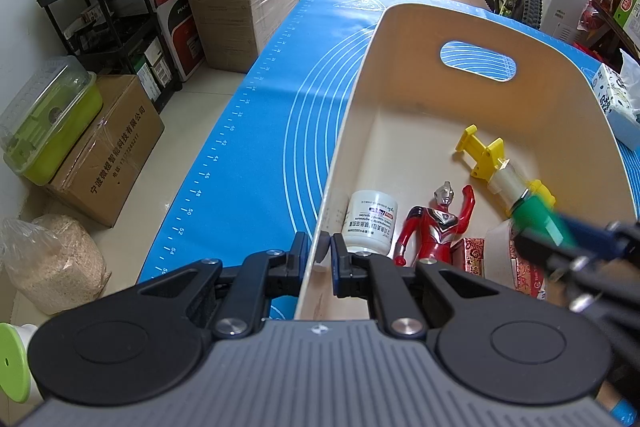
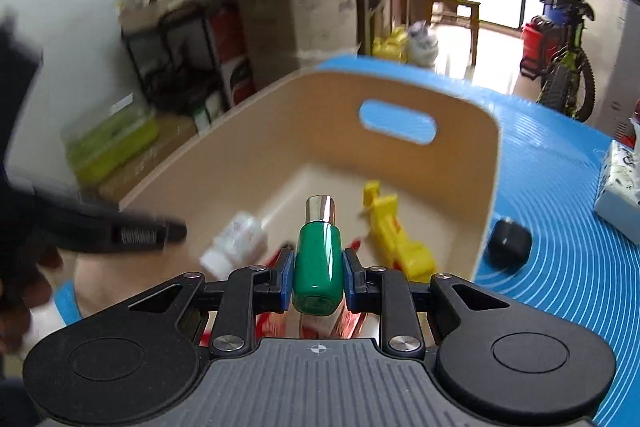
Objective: Organize rigid objects
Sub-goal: 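Lower the green bottle into the basket and open the right gripper, then move the right gripper to the white charger and grasp it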
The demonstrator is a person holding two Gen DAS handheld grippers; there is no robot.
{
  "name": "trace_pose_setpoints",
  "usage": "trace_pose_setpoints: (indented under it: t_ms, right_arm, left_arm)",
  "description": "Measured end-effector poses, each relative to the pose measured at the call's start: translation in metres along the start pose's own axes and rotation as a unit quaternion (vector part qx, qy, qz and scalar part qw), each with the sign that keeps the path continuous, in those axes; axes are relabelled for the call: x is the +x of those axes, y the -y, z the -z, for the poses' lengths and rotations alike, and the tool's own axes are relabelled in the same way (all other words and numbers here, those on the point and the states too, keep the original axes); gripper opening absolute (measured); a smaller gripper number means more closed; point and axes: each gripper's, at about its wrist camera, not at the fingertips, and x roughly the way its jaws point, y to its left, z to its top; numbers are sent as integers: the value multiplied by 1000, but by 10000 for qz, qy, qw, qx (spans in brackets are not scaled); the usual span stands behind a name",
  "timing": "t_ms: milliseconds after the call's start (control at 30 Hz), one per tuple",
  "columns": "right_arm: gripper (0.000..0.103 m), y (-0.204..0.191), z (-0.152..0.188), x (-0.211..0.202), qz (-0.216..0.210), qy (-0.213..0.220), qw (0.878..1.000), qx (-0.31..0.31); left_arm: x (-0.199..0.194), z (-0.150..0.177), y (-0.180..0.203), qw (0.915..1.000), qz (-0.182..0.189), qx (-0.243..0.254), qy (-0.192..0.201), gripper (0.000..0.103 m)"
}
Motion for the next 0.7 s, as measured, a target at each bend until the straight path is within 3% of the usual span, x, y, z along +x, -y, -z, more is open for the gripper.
trace_pose_setpoints:
  t_ms: [133,467,700]
  right_arm:
    - [34,-10,5,6,2,-175,9996,-211]
    - [72,-2,0,-11,-15,85,9999,-56]
    - [84,23,-6,-31,212,390,9985,322]
  left_arm:
    - [-1,-1,0,10000,-7,10,0,14]
    - [0,-1,0,10000,-13,12,-2,14]
    - [0,-1,0,10000,-19,11,-3,14]
